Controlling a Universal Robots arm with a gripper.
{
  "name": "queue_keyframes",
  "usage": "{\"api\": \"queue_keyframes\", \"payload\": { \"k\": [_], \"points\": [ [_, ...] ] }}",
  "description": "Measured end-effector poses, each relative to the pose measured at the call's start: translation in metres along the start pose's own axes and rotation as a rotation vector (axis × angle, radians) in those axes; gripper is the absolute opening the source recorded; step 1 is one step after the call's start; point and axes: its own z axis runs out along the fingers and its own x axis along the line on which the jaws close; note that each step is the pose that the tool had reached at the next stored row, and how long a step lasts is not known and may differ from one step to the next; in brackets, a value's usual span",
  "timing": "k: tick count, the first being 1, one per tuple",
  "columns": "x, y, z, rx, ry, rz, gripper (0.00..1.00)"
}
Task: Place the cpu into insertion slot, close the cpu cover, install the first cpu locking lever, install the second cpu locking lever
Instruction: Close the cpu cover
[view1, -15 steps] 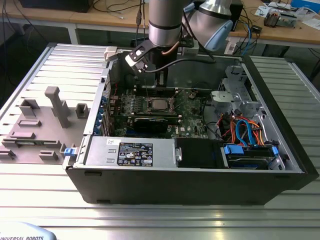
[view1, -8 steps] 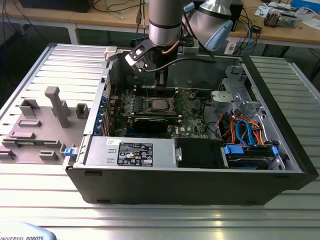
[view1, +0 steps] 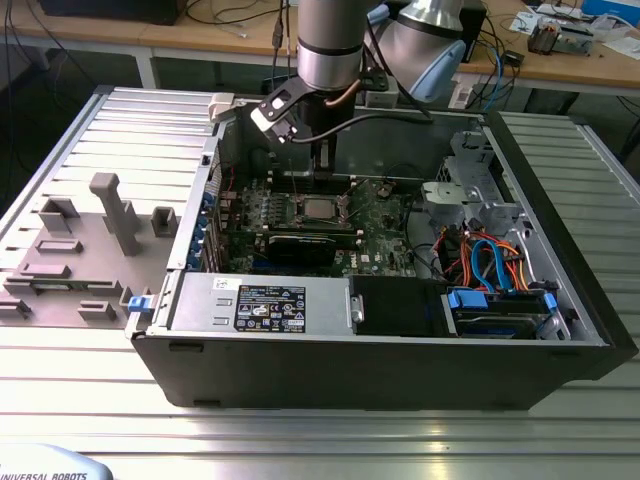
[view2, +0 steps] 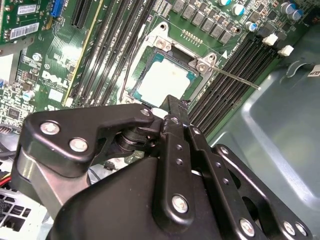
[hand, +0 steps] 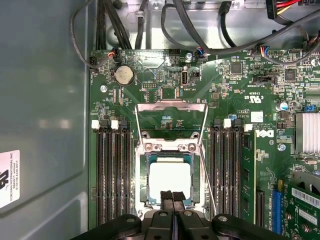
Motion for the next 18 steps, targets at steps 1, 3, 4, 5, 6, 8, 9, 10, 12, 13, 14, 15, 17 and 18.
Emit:
{"api": "queue_keyframes", "payload": {
  "k": [1,3,4,5,6,8,9,10,12,13,14,15,17,18],
  "points": [
    [0.0000,0.0000,0.0000,-0.0002,0.0004,0.000,0.11],
    [0.0000,0.0000,-0.0009,0.0000,0.0000,0.000,0.11],
    [0.0000,0.0000,-0.0015,0.0000,0.0001,0.000,0.11],
    [0.0000,0.0000,-0.0015,-0.0001,0.0001,0.000,0.11],
    [0.0000,0.0000,-0.0015,0.0000,0.0000,0.000,0.11],
    [0.0000,0.0000,-0.0016,0.0000,0.0001,0.000,0.11],
    [0.0000,0.0000,-0.0016,-0.0001,0.0001,0.000,0.11],
    [0.0000,0.0000,-0.0017,0.0000,0.0001,0.000,0.11],
    [0.0000,0.0000,-0.0017,0.0000,0.0001,0.000,0.11],
    [0.0000,0.0000,-0.0018,-0.0001,0.0001,0.000,0.11],
    [0.0000,0.0005,-0.0019,0.0001,-0.0002,0.000,0.11],
    [0.0000,0.0015,-0.0019,0.0007,-0.0002,0.000,0.11],
    [0.0000,0.0035,-0.0018,0.0017,-0.0001,0.000,0.11],
    [0.0000,0.0049,-0.0017,0.0022,0.0000,0.000,0.11]
  ]
}}
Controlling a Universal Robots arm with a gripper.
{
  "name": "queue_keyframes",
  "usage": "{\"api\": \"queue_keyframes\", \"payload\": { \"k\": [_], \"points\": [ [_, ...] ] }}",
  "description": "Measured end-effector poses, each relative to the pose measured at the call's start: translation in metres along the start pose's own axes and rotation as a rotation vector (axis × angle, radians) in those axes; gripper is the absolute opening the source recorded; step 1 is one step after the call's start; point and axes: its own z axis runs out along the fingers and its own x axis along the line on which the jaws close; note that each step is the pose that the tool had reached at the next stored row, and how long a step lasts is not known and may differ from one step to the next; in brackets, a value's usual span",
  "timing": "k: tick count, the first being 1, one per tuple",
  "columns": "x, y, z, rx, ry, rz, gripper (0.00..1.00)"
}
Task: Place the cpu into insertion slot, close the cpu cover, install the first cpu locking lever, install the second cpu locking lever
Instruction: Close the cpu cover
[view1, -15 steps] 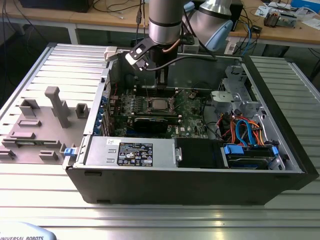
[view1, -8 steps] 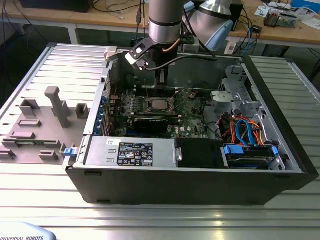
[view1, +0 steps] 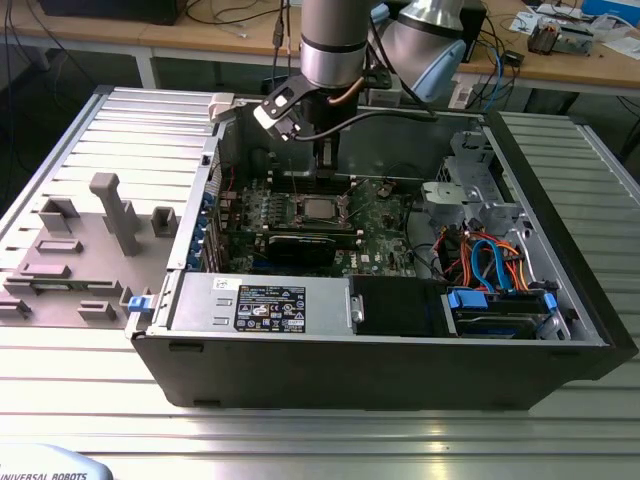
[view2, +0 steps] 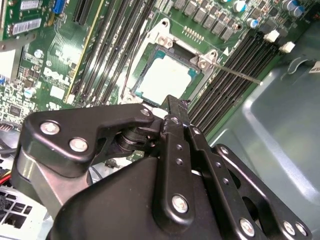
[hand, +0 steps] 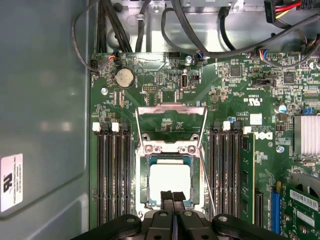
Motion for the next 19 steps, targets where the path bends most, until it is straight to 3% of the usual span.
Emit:
{"api": "queue_keyframes", "payload": {
  "k": [5,8,10,11,15,19],
  "points": [
    [0.0000,0.0085,0.0004,0.0063,0.0009,-0.016,0.11],
    [-0.0001,0.0121,0.0001,0.0253,0.0013,-0.020,0.11],
    [0.0001,0.0124,-0.0038,0.0298,0.0014,-0.022,0.11],
    [0.0002,0.0125,-0.0076,0.0300,0.0014,-0.027,0.11],
    [0.0001,0.0149,-0.0077,0.0303,0.0014,-0.034,0.11],
    [0.0001,0.0244,-0.0074,0.0307,0.0015,-0.037,0.11]
  ]
}}
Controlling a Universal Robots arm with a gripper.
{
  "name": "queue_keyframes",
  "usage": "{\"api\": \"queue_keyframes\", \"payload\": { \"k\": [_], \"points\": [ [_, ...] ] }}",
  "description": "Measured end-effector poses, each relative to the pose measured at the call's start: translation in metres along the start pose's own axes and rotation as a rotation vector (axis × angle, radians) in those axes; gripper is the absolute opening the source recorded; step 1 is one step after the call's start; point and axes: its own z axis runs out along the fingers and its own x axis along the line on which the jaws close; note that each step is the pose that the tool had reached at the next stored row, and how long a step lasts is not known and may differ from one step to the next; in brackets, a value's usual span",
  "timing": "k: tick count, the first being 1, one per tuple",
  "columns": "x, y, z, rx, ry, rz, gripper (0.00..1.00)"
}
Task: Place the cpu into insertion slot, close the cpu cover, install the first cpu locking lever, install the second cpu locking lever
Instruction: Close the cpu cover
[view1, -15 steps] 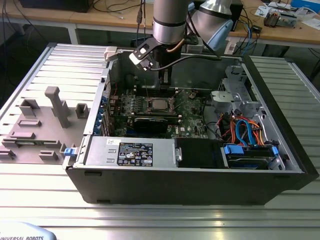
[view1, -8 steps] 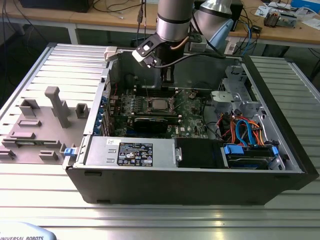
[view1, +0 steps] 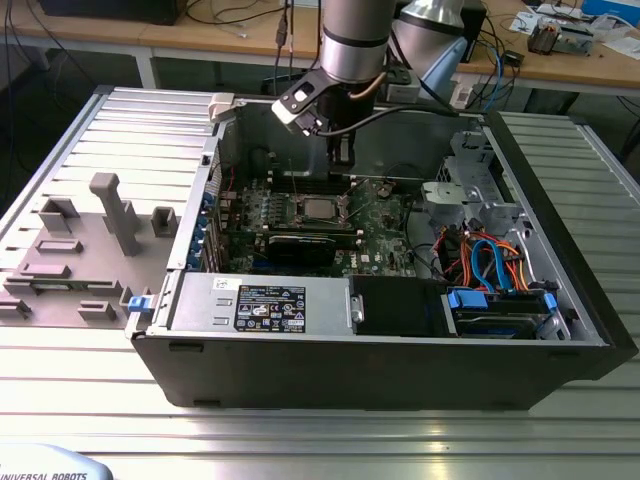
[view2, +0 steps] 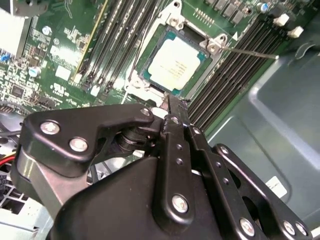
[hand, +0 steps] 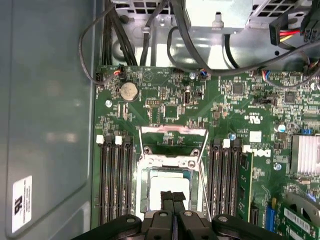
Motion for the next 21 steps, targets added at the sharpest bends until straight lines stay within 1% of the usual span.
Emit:
{"api": "queue_keyframes", "payload": {
  "k": [5,16,18,19,21],
  "points": [
    [0.0000,0.0012,0.0000,-0.0001,0.0000,0.000,0.11],
    [0.0000,0.0015,0.0000,0.0000,0.0000,0.000,0.11],
    [-0.0001,0.0044,0.0000,0.0000,0.0000,0.000,0.11],
    [-0.0002,0.0070,0.0000,-0.0001,0.0000,0.000,0.11],
    [-0.0003,0.0079,-0.0001,-0.0001,0.0000,0.000,0.11]
  ]
}}
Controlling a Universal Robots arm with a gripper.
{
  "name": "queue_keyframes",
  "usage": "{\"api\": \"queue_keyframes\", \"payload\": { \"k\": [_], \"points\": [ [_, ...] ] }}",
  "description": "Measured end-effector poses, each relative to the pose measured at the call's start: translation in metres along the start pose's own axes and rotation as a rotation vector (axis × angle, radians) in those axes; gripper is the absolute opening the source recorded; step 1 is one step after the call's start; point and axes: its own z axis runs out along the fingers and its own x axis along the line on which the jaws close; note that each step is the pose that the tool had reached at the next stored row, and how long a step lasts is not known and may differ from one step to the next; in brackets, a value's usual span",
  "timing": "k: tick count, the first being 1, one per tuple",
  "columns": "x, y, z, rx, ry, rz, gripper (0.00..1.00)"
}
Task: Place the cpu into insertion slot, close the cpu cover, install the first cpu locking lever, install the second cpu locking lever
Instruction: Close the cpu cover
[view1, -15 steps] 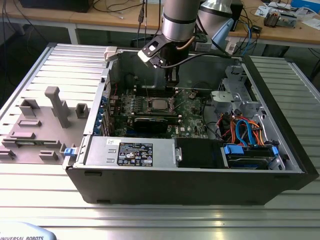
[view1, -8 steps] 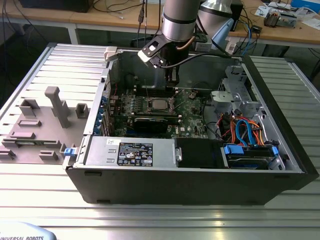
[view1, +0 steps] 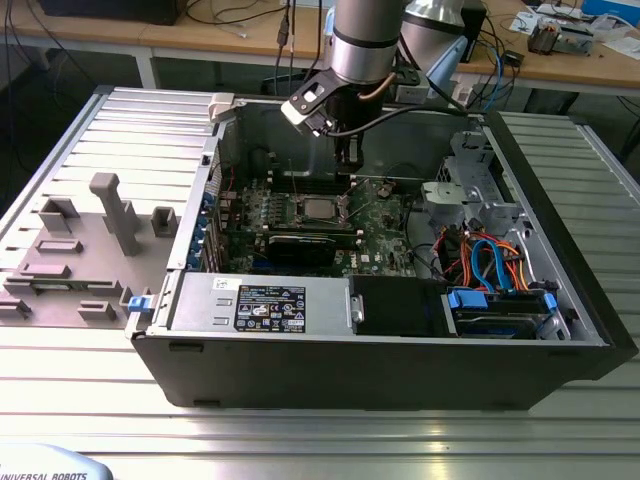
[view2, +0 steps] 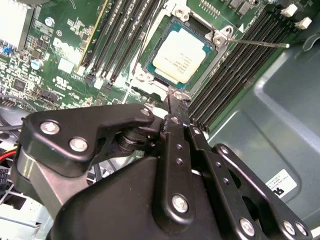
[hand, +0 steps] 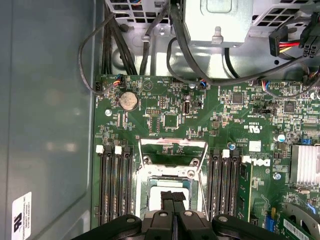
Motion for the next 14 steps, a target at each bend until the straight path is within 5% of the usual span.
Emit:
{"api": "queue_keyframes", "payload": {
  "k": [14],
  "points": [
    [0.0001,0.0025,-0.0099,0.0003,-0.0003,0.000,0.11]
  ]
}}
